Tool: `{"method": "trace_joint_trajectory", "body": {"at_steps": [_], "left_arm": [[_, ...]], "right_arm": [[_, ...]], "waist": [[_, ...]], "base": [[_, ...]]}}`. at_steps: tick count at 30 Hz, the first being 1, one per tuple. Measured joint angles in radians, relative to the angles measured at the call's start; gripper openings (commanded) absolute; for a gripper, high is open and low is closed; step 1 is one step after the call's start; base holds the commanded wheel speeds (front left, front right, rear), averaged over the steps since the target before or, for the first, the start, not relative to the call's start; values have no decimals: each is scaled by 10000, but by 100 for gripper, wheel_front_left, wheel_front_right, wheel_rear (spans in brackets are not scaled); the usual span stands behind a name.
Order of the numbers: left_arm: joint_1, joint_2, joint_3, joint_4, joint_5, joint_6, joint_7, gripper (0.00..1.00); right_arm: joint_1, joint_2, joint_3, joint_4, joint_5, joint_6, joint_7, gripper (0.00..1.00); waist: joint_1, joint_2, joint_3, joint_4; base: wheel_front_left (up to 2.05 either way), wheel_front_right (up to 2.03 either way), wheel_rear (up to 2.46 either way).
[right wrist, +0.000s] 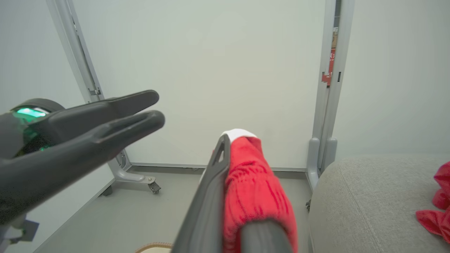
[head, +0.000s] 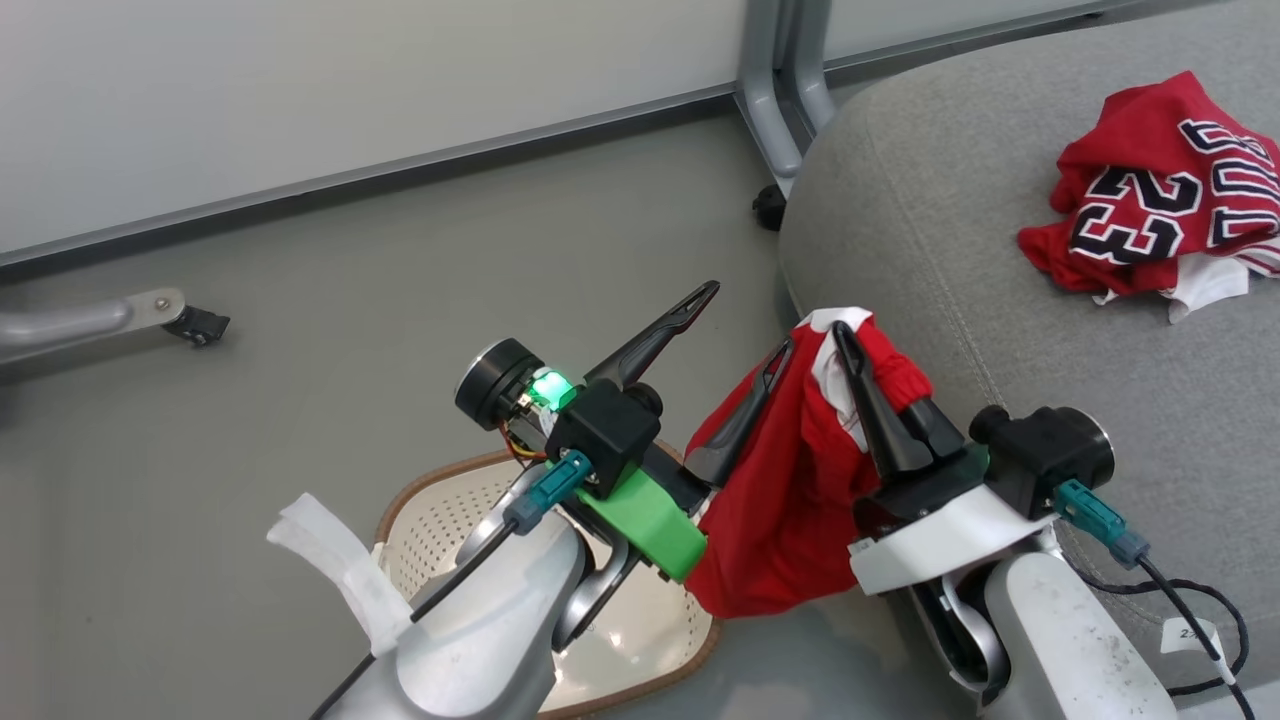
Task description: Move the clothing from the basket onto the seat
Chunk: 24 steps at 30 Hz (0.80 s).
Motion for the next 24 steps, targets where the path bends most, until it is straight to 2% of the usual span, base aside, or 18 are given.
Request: {"method": "trace_joint_trajectory", "body": {"at_steps": [11, 24], "left_arm": [[-192, 50, -222, 117, 36, -8, 0, 100], [-209, 157, -305, 224, 17, -10, 0, 100]], "right_arm": [[325, -2, -988, -215, -322, 0, 0, 0], [416, -2, -1467, -226, -487, 0, -2, 0]], "waist": [[0, 0, 347, -1314], [0, 0, 509, -1828]], "base": [[0, 0, 0], [0, 0, 0]]}}
